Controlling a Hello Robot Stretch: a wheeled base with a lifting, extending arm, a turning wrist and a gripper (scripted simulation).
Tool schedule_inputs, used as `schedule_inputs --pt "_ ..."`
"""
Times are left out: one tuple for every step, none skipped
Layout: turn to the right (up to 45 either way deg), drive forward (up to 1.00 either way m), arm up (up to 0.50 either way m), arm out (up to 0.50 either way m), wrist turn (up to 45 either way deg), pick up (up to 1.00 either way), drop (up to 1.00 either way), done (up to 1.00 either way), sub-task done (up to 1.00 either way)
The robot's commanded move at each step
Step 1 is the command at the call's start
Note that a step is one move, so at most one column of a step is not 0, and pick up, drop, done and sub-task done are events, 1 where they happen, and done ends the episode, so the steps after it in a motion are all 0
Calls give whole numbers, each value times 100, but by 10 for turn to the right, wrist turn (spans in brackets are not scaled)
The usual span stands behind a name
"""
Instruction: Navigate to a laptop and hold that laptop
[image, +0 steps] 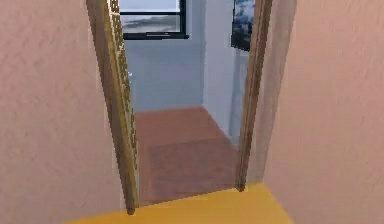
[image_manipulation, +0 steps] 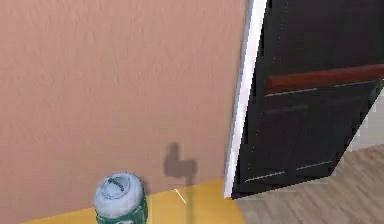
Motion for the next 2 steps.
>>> schedule_inputs --pt "0 100 0 0 0 0 0 0 0" --pt "-60 0 0 0 0 0 0 0 0"
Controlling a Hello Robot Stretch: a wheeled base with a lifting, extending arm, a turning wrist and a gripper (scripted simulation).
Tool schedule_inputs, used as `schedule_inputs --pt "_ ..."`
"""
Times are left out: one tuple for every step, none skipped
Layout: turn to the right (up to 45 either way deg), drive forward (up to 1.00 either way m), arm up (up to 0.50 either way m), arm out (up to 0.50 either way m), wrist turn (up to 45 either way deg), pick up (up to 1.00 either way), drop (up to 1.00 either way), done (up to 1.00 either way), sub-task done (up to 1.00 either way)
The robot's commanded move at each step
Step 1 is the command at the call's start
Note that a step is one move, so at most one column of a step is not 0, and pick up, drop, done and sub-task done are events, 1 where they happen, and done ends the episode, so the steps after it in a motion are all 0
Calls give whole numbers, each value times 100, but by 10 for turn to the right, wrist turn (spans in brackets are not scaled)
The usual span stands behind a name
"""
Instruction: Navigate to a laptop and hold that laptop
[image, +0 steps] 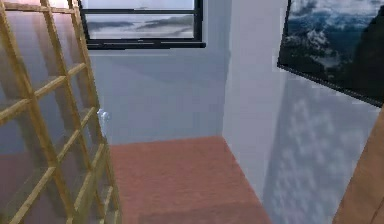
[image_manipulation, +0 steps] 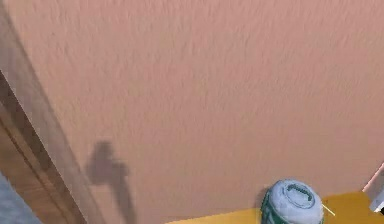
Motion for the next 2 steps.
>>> schedule_inputs --pt "0 15 0 0 0 0 0 0 0" --pt "-90 0 0 0 0 0 0 0 0"
